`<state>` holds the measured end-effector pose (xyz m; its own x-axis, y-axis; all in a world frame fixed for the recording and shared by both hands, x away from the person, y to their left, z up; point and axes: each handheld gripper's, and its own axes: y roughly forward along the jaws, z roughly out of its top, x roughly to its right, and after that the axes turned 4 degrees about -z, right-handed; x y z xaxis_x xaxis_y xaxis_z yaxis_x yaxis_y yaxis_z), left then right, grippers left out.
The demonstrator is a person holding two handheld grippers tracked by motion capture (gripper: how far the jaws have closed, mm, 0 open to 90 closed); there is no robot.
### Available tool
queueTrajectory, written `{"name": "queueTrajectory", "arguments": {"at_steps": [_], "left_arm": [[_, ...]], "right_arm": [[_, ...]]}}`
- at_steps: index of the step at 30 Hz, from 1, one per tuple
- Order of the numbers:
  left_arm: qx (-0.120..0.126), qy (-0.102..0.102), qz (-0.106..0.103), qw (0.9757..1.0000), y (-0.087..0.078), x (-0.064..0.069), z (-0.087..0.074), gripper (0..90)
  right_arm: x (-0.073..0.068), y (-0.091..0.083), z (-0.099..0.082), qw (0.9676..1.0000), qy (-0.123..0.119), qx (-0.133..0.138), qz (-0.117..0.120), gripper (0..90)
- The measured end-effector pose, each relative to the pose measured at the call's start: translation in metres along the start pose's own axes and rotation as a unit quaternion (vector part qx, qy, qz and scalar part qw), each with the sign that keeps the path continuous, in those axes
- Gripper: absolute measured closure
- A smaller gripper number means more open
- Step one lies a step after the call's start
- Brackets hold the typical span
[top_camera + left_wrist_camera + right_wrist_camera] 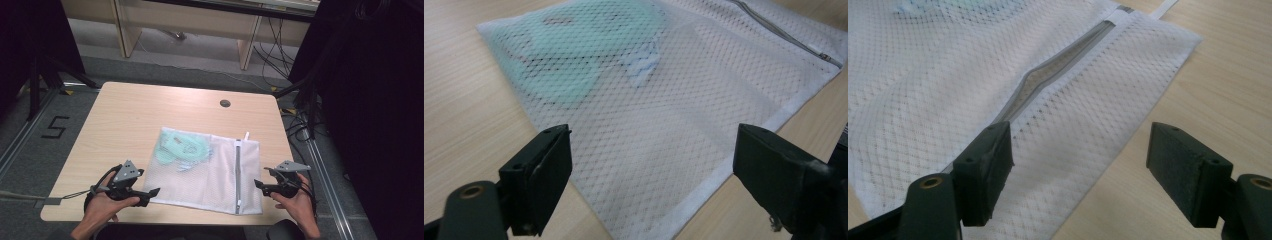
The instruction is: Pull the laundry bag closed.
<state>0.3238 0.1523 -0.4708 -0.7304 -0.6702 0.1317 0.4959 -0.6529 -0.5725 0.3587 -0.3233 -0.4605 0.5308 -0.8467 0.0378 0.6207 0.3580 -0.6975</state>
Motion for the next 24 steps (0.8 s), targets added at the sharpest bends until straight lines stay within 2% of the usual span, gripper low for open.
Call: {"name": "queueTrajectory", "arguments": {"at_steps": [1,3,4,5,6,9,10,12,13,15,17,18,20,21,24], "left_arm": [[0.004,0.003,-0.002,1.0,0.001,0.0,0.0,15.9],[-0.012,0.017,-0.004,0.9998,-0.001,-0.002,0.0,15.9],[-0.011,0.014,-0.002,0.9998,0.0,-0.002,0.0,16.0],[-0.01,0.01,0.0,0.9999,0.0,-0.002,-0.001,16.1],[-0.01,0.01,0.0,0.9999,0.0,-0.002,-0.001,16.2],[-0.011,0.009,-0.004,0.9999,0.001,0.0,-0.001,16.8],[-0.01,0.009,-0.005,0.9999,0.002,0.0,-0.001,16.9],[-0.013,0.015,-0.007,0.9998,0.003,0.001,0.0,16.9],[-0.01,0.006,-0.009,0.9999,0.004,0.002,0.0,16.9],[-0.016,0.018,-0.009,0.9997,0.004,0.003,0.001,16.9],[-0.012,0.017,-0.011,0.9997,0.007,0.004,0.001,16.9],[-0.014,0.022,-0.012,0.9996,0.008,0.005,0.002,16.8],[-0.019,0.022,-0.016,0.9995,0.011,0.006,0.002,16.8],[-0.02,0.027,-0.014,0.9993,0.012,0.006,0.002,16.7],[-0.023,0.027,-0.019,0.9992,0.016,0.008,0.003,16.5]], "right_arm": [[0.0,0.0,0.0,1.0,0.001,0.002,0.0,27.8],[0.0,-0.001,0.0,0.9999,0.007,-0.009,0.003,27.9],[0.0,-0.001,0.0,0.9999,0.008,-0.009,0.003,27.9],[0.001,0.0,0.0,1.0,-0.005,-0.002,0.001,28.1],[-0.002,0.0,-0.001,1.0,0.006,-0.003,0.001,28.2],[-0.003,0.002,-0.001,1.0,0.003,-0.002,0.004,28.2],[-0.002,0.001,-0.001,0.9999,0.001,-0.01,0.005,28.2],[-0.002,0.001,0.0,0.9999,0.002,-0.012,0.005,28.2],[-0.003,0.0,0.0,0.9998,0.012,-0.016,0.008,28.2],[-0.002,0.0,0.0,0.9999,0.001,-0.015,0.006,28.2],[-0.001,0.001,0.0,0.9999,-0.009,-0.009,0.005,28.2],[-0.002,0.001,0.0,0.9998,0.0,-0.017,0.007,28.2],[-0.003,0.001,0.0,0.9999,-0.001,-0.015,0.008,28.2],[-0.001,0.002,0.0,0.9999,-0.011,-0.01,0.008,28.2],[-0.003,0.001,0.0,0.9998,-0.001,-0.019,0.011,28.2]]}}
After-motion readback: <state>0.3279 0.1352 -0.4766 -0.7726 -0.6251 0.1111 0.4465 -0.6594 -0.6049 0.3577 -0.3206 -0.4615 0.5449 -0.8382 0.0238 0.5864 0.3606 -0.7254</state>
